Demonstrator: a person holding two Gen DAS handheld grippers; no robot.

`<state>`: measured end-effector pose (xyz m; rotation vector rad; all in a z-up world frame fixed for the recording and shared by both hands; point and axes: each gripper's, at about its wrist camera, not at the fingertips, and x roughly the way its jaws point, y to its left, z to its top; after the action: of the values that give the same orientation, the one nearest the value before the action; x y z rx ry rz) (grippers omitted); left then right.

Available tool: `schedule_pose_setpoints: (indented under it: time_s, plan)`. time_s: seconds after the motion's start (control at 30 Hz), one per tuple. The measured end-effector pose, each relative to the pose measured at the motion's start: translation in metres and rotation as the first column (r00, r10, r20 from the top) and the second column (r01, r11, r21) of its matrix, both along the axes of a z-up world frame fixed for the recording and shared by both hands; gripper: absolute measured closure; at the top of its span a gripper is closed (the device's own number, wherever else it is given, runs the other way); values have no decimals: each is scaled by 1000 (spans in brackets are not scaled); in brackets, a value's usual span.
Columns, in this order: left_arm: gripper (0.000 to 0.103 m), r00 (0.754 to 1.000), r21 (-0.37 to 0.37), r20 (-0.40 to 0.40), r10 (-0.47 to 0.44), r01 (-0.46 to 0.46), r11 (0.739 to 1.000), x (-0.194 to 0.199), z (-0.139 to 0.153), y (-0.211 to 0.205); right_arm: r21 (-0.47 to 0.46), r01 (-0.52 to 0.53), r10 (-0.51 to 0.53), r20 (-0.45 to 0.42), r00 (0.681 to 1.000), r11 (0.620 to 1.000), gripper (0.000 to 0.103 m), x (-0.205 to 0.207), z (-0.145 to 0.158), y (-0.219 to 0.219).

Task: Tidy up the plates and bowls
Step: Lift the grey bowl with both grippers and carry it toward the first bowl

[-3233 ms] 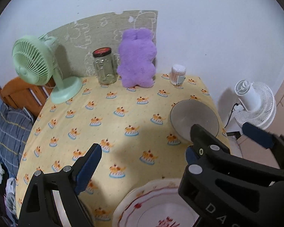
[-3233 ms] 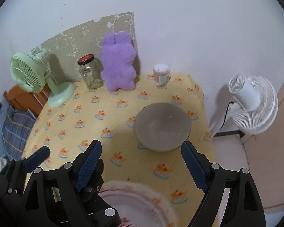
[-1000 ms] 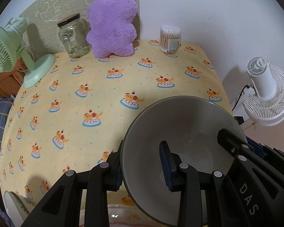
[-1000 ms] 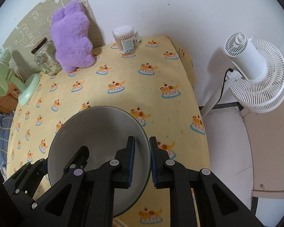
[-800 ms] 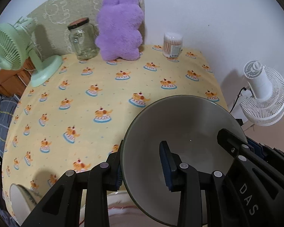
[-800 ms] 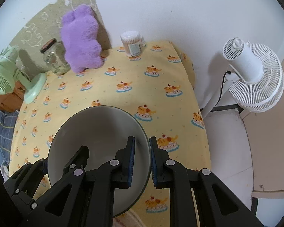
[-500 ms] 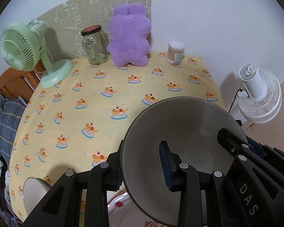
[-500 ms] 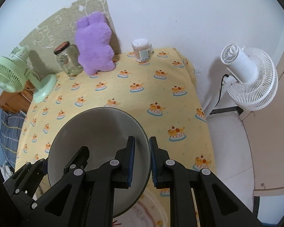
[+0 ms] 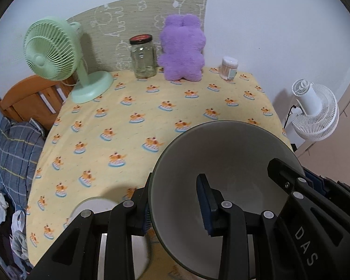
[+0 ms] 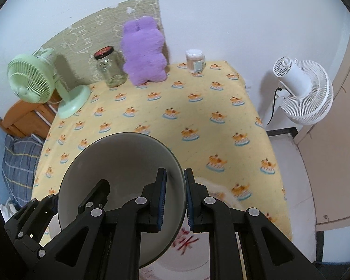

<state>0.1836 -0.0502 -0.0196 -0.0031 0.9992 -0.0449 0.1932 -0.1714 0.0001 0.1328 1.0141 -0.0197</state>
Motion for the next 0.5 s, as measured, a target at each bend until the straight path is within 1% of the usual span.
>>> schedule_pose_setpoints:
  time_s: [0.23, 0.5]
  plan:
    - [70, 1000, -11, -3, 5, -5, 1000, -21, 3, 44, 0, -10, 10, 5, 1000, 1000, 84, -20, 3, 42]
    - [70, 1000, -4, 4, -4, 4, 1000, -32, 1, 82, 0, -6, 6, 5, 1000, 1000, 84, -34, 1, 85]
